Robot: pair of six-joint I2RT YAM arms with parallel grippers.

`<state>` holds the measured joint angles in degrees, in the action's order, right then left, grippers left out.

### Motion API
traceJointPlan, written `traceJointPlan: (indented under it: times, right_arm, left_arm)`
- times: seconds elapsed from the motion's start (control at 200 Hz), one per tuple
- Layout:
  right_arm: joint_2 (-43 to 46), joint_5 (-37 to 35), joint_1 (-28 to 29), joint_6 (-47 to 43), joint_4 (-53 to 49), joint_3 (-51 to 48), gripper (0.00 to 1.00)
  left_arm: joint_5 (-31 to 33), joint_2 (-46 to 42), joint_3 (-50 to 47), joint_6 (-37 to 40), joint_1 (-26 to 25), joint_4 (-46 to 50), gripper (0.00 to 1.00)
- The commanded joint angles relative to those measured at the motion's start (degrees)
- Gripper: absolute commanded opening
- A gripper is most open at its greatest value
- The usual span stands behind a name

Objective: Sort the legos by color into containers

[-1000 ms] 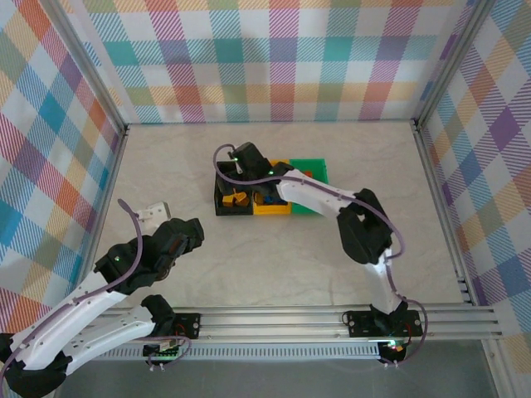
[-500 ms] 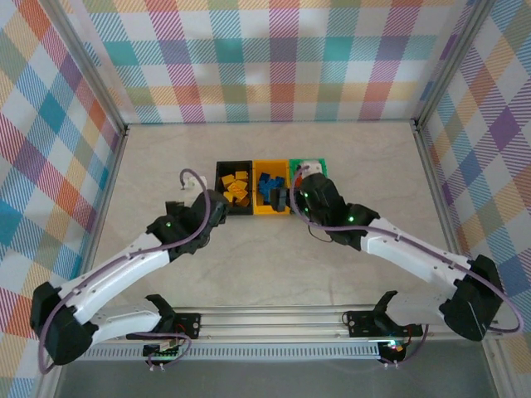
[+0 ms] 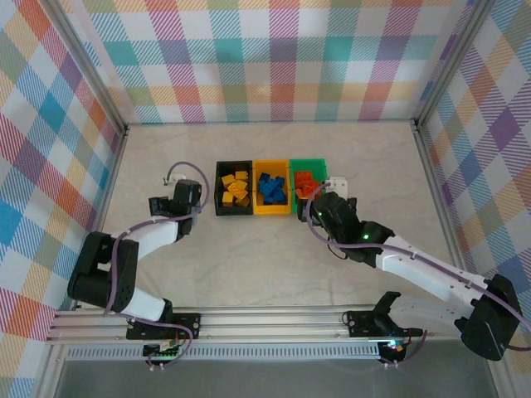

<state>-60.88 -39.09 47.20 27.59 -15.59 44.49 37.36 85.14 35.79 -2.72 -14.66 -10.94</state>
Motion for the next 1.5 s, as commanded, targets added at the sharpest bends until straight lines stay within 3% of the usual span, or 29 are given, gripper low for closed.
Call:
traceJointPlan:
  times: [0.0,0.155,0.275,0.315,0.335,0.375,0.42,0.57,0.63,0.69,0.895,1.085,1.205,1.26,1.495]
  right_arm:
    - [3.1,-3.8,-1.1,-1.2,-0.8,-1.7,1.0]
    - [7.4,-4.3,-3.5,-2.3,3.4,-5.7,1.0]
    - [10.5,-3.8,-6.2,-4.3,8.5,-9.4,1.0]
    - [11.2,-3.2,-7.2,-6.1,9.9,-10.2,1.0]
    - [11.4,-3.2,-7.6,-6.6,10.4,-10.4,1.0]
    - [12.0,-3.2,-8.8,-8.7,11.9,-10.9,1.0]
    - [12.6,-3.2,-10.7,-12.8,14.7,-12.1,1.0]
    - [12.2,-2.2,-18.3,-24.6,23.6,-15.7,1.0]
    - [10.5,-1.9,-21.2,-29.3,29.9,-17.8,1.0]
    - [7.4,3.8,-24.9,-32.2,35.5,-19.4,1.0]
    - [-7.6,19.0,-36.1,-29.9,53.7,-23.0,1.0]
    - [-18.7,28.8,-42.1,-28.1,58.8,-22.1,1.0]
    - [-28.5,30.3,-43.2,-28.3,73.8,-24.9,1.0]
    - [-26.7,31.5,-44.0,-26.7,64.2,-22.0,1.0]
    - [-26.7,33.3,-46.0,-25.1,64.5,-21.9,1.0]
  left_arm:
    - [-5.6,3.1,-3.4,5.6,1.9,-20.4,1.0]
    - [-13.5,3.9,-4.4,3.2,5.5,-22.2,1.0]
    - [-21.1,2.7,-10.6,2.3,8.5,-31.7,1.0]
    - [-23.6,4.9,-12.9,3.2,8.6,-38.9,1.0]
    - [-23.6,5.7,-13.2,3.8,8.5,-40.4,1.0]
    - [-24.6,4.2,-11.7,3.1,8.8,-34.1,1.0]
    - [-24.8,5.0,-12.5,3.3,9.1,-37.7,1.0]
    - [-24.8,4.5,-12.4,3.1,9.2,-36.7,1.0]
    - [-24.9,4.4,-12.5,3.1,9.2,-36.7,1.0]
    - [-24.8,4.4,-12.5,3.1,9.2,-36.5,1.0]
    - [-24.9,4.3,-12.4,3.1,9.2,-36.4,1.0]
    - [-24.8,4.4,-12.4,3.1,9.2,-36.4,1.0]
    - [-24.8,4.3,-12.4,3.1,9.2,-36.4,1.0]
    - [-24.9,4.3,-12.4,3.1,9.3,-36.4,1.0]
    - [-24.9,4.3,-12.4,3.1,9.2,-36.4,1.0]
